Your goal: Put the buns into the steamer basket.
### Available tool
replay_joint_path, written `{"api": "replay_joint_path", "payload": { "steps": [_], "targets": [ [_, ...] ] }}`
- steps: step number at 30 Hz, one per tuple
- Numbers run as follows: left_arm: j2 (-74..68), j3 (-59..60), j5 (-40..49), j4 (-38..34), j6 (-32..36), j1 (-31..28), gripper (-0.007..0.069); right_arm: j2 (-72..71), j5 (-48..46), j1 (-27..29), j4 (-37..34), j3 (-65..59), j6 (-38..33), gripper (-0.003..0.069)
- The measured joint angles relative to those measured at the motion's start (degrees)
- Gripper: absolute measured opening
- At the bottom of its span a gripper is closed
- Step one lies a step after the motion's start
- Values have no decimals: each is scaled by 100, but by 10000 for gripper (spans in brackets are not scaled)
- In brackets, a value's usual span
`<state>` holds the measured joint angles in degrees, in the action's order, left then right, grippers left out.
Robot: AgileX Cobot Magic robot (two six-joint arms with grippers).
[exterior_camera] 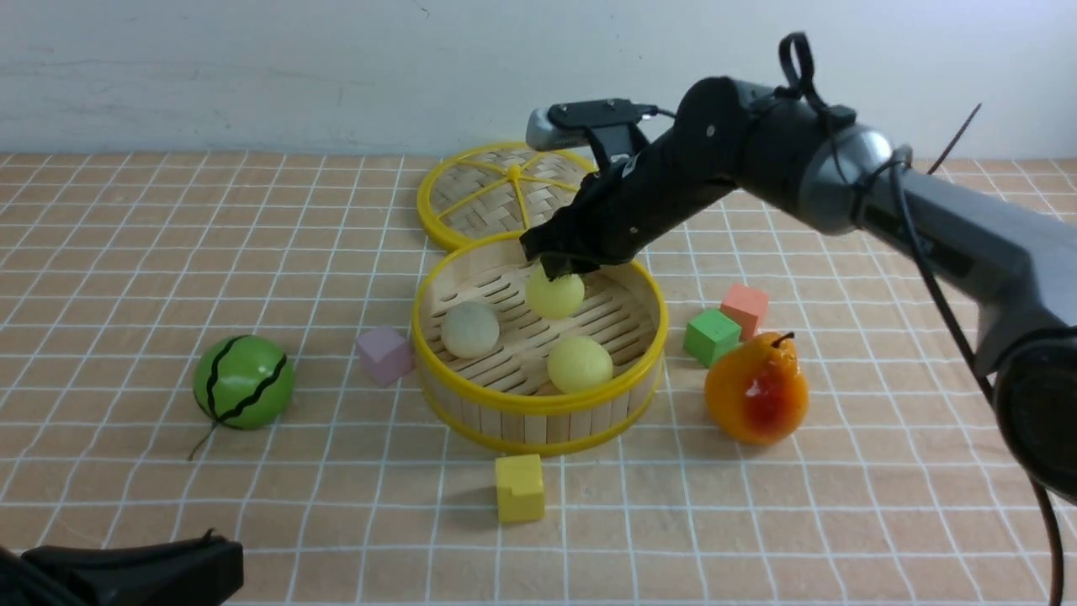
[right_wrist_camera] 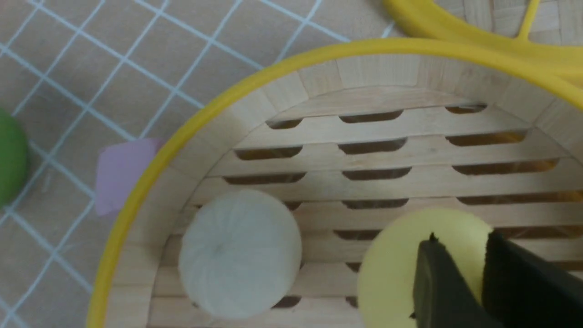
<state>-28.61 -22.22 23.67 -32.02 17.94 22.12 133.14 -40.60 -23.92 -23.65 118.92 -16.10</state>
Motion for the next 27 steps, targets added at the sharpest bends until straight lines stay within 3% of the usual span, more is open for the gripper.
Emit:
{"api": "replay_joint_path", "payload": {
  "steps": [1,6,9,11,15,16,17,19,21,27],
  "targets": [
    [0,0,0,0,0,0,39,15,21,0,0,0,6,209],
    [0,0,0,0,0,0,48,-30,-210,-6,18,0,267,447],
    [0,0,0,0,0,0,52,-513,-903,-6,234,0,556,474],
    [0,0,0,0,0,0,55,-904,-1564,-11,523,0,825,445],
    [0,0,0,0,0,0,57,-2058,-2802,-124,1409,-292,1349,259],
    [0,0,0,0,0,0,57,-2116,-2802,-124,1409,-292,1349,259],
    [0,0,4,0,0,0,57,-2638,-2963,-226,1755,-637,1491,139],
    [0,0,6,0,0,0,61,-3203,-3019,-367,1978,-1145,1692,31],
    [0,0,11,0,0,0,63,-3692,-3062,-507,2085,-1660,1899,-12],
    [0,0,24,0,0,0,64,-4920,-3124,-736,1950,-3018,2048,-20]
  ]
}}
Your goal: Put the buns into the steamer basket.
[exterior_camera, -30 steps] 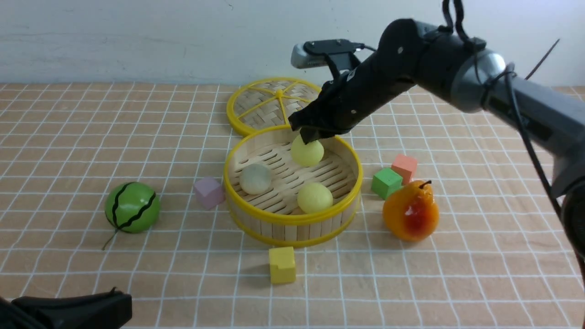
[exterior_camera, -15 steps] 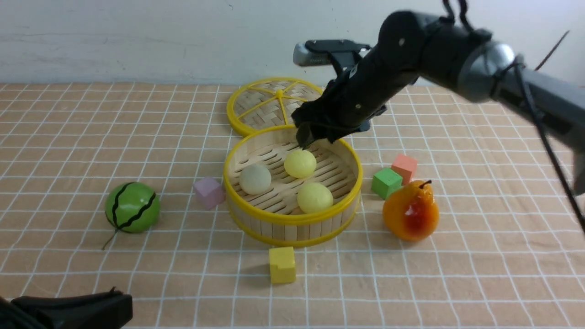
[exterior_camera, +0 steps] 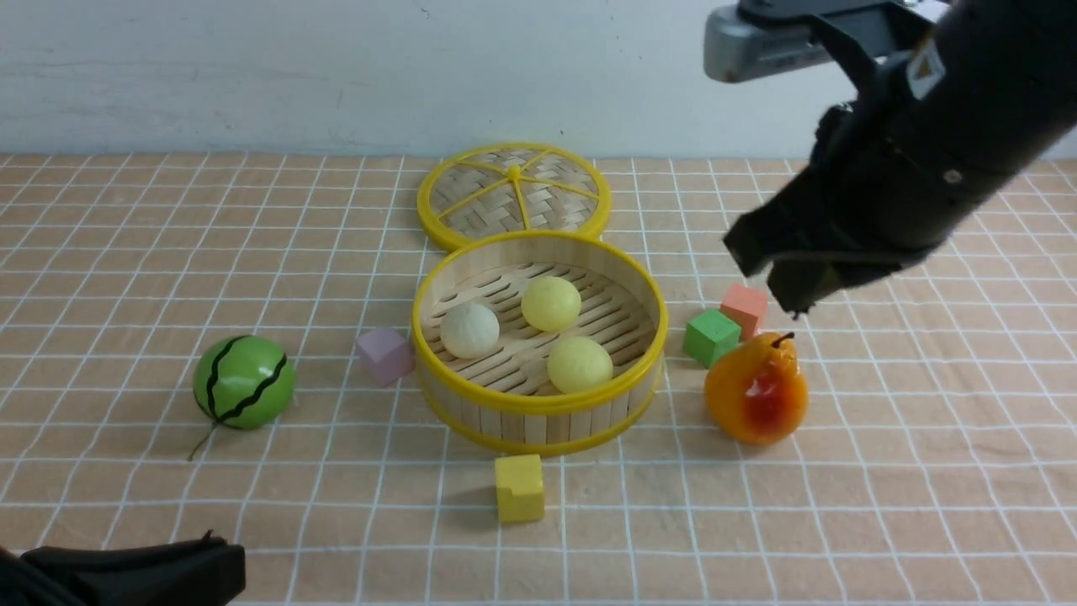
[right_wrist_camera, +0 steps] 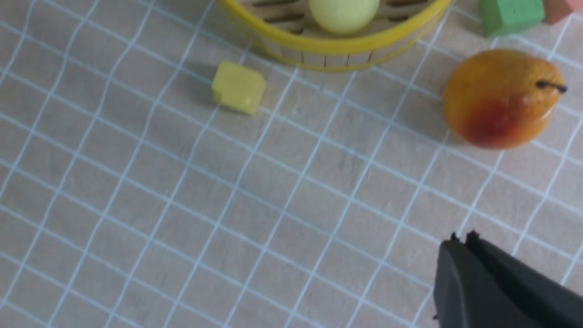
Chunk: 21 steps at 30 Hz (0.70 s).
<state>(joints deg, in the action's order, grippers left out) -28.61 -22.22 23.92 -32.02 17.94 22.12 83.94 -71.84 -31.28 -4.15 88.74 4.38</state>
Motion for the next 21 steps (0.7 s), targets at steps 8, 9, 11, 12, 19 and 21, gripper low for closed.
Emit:
{"api": "replay_joint_path", "payload": {
  "steps": [8,9,11,12,19,21],
  "targets": [
    [0,0,16,0,0,0,69,-369,-18,-11,-519,-190,36,-17],
    [0,0,16,0,0,0,71,-368,-18,-11,-589,-203,36,-17],
    [0,0,20,0,0,0,72,-375,-18,-11,-633,-212,41,-15],
    [0,0,20,0,0,0,73,-375,-18,-11,-648,-218,40,-14],
    [0,0,20,0,0,0,74,-1166,328,-11,231,-868,-53,-10],
    [0,0,22,0,0,0,74,-2033,996,18,492,-1675,-48,-10]
  ]
}}
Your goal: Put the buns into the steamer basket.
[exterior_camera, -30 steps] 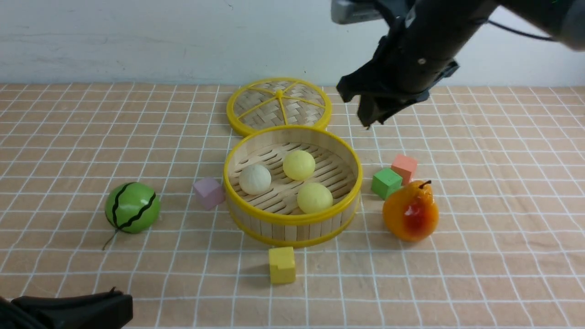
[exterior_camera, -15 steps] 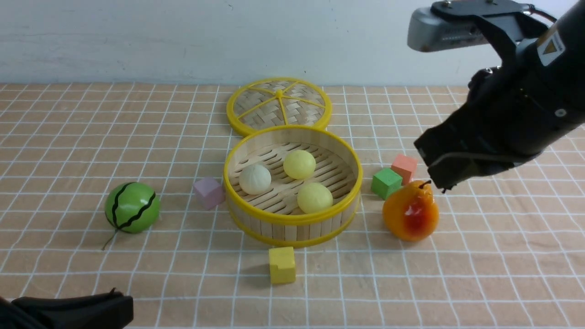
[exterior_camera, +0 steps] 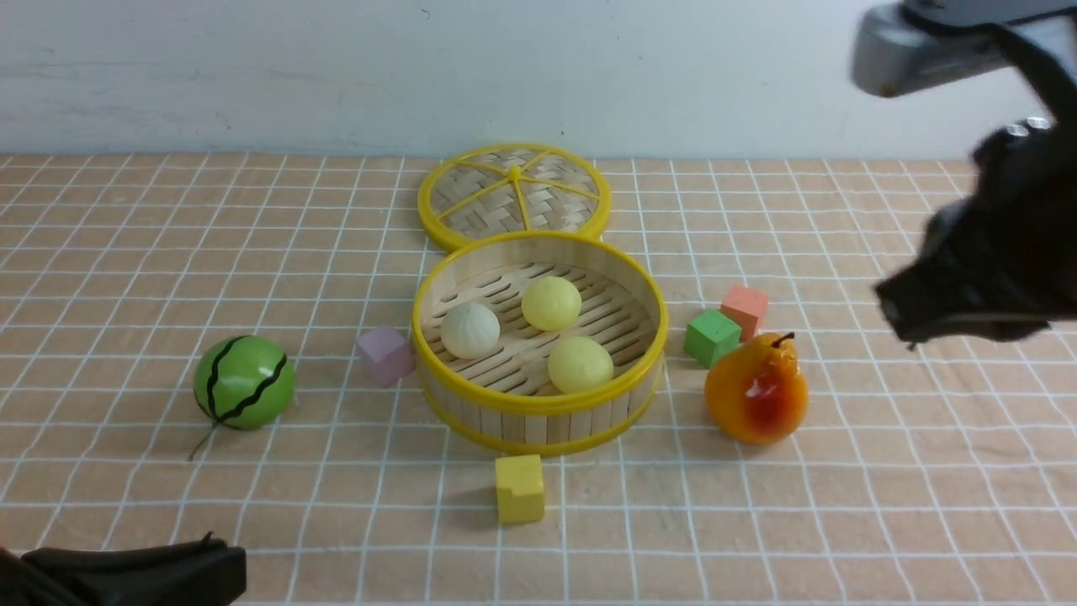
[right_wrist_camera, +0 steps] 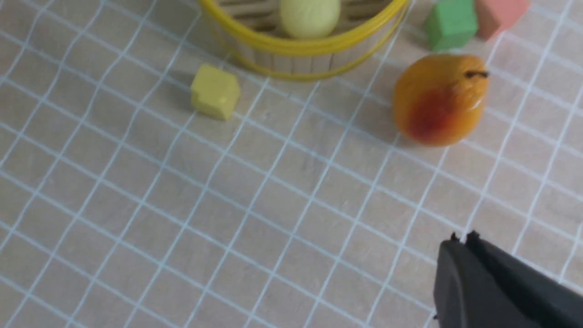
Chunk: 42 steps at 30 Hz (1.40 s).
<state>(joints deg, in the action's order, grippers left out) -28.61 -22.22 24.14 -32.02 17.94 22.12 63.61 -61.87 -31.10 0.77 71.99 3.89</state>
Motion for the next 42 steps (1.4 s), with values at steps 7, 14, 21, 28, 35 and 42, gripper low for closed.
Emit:
{"api": "replay_joint_path", "payload": {
  "steps": [7,14,21,28,35,42],
  "targets": [
    [0,0,5,0,0,0,82,-3055,2790,1237,-44,-3629,24,-10],
    [0,0,5,0,0,0,90,-5987,4023,2716,-184,-6734,51,-9],
    [0,0,39,1,0,0,93,-6423,3961,2987,-4,-7297,51,-8],
    [0,0,45,1,0,0,103,-6423,3961,2987,-4,-7298,51,-8],
    [0,0,45,1,0,0,111,-6423,3961,2987,-4,-7298,51,-5],
    [0,0,50,1,0,0,112,-6423,3961,2987,-4,-7298,51,1]
  ]
}}
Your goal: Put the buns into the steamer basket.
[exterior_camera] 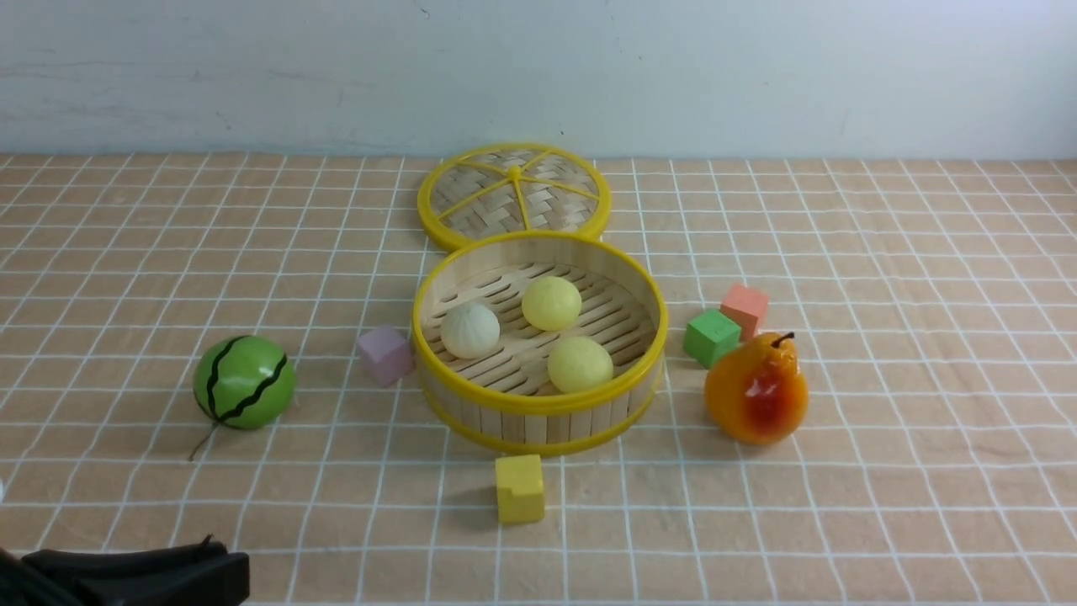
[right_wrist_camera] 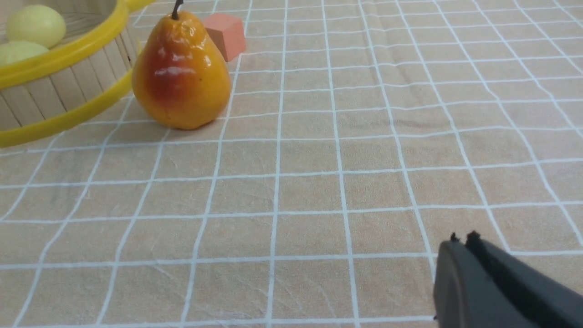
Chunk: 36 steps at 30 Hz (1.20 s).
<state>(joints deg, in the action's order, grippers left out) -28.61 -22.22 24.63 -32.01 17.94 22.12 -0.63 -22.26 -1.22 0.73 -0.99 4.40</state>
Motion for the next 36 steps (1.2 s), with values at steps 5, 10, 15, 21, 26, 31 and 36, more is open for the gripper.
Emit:
{"api": "replay_joint_path", "payload": {
  "steps": [5,10,15,21,26,31,36],
  "targets": [
    [0,0,-5,0,0,0,112,0,0,0,0,0,0,5],
    [21,199,-651,388,-119,-8,108,0,0,0,0,0,0,10],
    [765,750,-1616,1321,-968,-513,-8,0,0,0,0,0,0,14],
    [2462,1960,-1568,2051,-1852,-1669,-13,0,0,0,0,0,0,15],
    [2913,2383,-466,2315,-2331,-1929,-13,0,5,0,-6,0,0,22],
    [2913,2399,-310,2343,-2571,-1929,-13,0,5,0,-6,0,-5,28],
    [2913,2399,-310,2349,-2679,-1929,-13,0,5,0,-1,0,-5,31]
  ]
}}
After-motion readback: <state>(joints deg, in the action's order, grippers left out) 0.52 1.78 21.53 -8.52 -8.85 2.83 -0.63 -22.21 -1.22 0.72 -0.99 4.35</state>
